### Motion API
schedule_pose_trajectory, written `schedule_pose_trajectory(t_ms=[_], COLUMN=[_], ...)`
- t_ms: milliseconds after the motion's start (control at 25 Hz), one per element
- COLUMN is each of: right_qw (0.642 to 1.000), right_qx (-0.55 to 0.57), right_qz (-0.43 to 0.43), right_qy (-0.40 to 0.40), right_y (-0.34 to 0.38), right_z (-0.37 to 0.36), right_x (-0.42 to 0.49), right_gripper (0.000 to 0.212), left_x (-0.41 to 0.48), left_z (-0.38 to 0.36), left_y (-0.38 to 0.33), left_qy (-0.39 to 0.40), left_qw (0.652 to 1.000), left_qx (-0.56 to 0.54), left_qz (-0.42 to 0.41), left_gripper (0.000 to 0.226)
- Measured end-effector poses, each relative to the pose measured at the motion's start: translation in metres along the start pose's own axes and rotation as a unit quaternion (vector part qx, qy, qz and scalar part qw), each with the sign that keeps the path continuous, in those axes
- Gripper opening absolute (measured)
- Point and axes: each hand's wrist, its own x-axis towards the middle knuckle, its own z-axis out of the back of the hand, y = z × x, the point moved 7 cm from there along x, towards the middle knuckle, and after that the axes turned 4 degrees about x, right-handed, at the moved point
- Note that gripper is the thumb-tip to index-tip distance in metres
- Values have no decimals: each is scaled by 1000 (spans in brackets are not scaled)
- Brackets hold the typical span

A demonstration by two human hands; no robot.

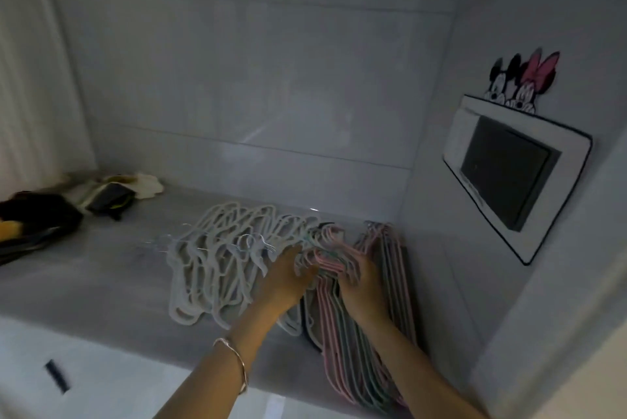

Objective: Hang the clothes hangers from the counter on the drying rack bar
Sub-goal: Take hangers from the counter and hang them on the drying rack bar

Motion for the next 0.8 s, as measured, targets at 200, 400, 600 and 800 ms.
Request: schedule_pose_trajectory(t_ms=[200,400,600,800], right_qw=[978,973,973,951], right_qx=[-58,-69,-41,174], right_qz=[-197,-208,-140,-90], right_qy=[-35,-64,-180,-237], right_y=[-42,-45,-6,48], right_z=[20,37,62,72], right_x=[-8,-16,-15,-14], right_gripper=[39,22,30,27], left_x=[20,26,21,3], left_z=[-31,-40,-24,-1], left_y=[7,13,-1,-22], left_qy=[65,92,70,42], left_qw=[997,995,995,996], left_qx=[-20,-17,-49,-58], left_qz=[-32,-21,-47,-46], left_gripper=[43,55,35,41])
